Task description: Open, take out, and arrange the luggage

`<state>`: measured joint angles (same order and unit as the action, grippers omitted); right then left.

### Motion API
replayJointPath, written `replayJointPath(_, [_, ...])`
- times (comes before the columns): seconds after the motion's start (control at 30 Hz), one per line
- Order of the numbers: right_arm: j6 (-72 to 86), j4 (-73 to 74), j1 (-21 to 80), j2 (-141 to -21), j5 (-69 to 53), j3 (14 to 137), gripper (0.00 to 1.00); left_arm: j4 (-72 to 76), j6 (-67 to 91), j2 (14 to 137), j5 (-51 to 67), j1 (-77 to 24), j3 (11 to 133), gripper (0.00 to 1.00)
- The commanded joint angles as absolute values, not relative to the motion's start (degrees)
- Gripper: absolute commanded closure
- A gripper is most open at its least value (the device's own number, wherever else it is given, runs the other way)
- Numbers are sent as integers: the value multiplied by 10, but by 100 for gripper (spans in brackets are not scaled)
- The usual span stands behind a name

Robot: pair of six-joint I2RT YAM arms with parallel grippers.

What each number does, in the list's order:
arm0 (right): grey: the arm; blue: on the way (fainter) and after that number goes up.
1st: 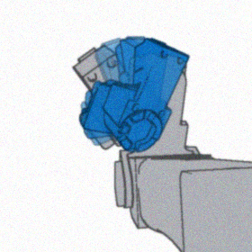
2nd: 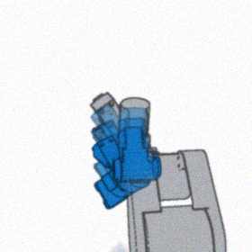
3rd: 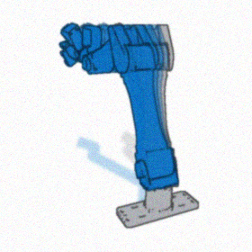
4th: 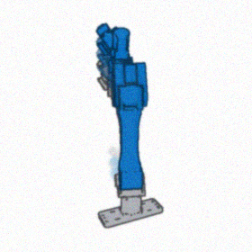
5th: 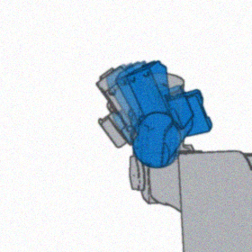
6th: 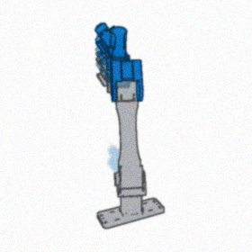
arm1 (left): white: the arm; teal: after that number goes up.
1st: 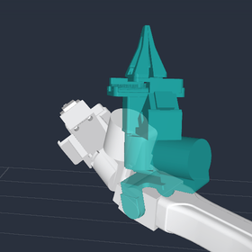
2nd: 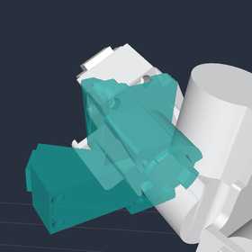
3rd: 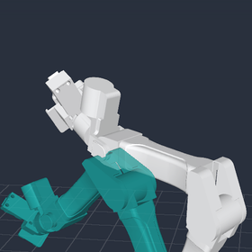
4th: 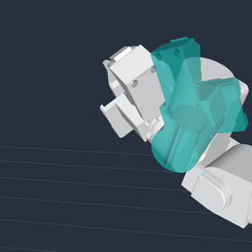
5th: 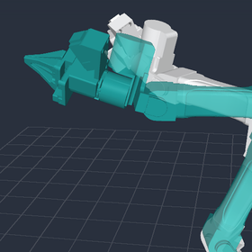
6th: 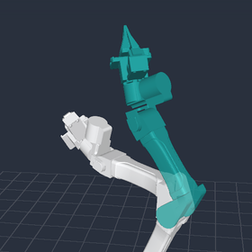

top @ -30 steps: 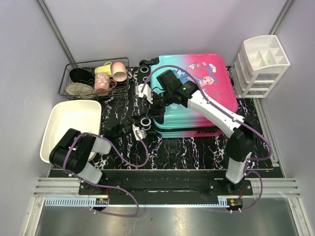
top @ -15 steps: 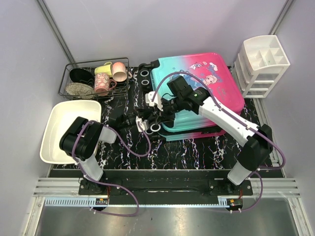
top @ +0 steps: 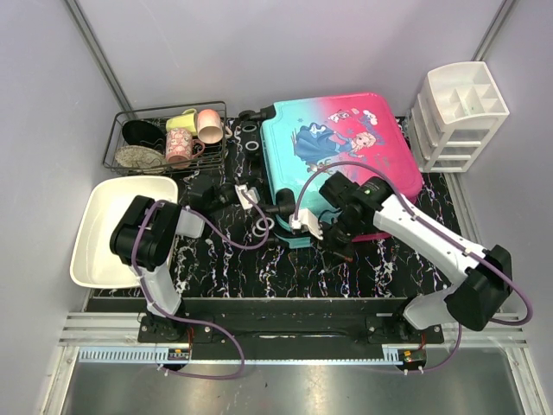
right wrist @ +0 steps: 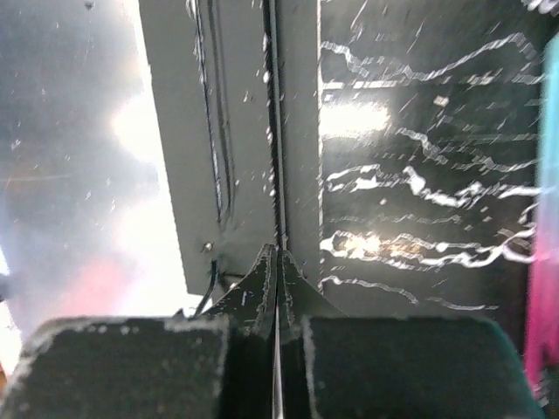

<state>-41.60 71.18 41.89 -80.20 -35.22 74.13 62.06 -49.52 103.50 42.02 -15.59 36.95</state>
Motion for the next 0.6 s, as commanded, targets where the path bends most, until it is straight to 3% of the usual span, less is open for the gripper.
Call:
replayJointPath(0.0, [-395, 766, 417, -792, -329, 737, 99, 694, -507, 1038, 332, -122, 427, 100])
replayJointPath(0.13, [-319, 717, 390, -762, -302, 745, 79, 660, -512, 1003, 335, -118, 411, 100])
replayJointPath(0.33, [-254, 680, 231, -712, -300, 739, 73, 582, -510, 909, 358, -105, 339, 100])
replayJointPath(0.57, [-156, 643, 64, -675, -237, 693, 55, 415, -537, 750, 416, -105, 250, 100])
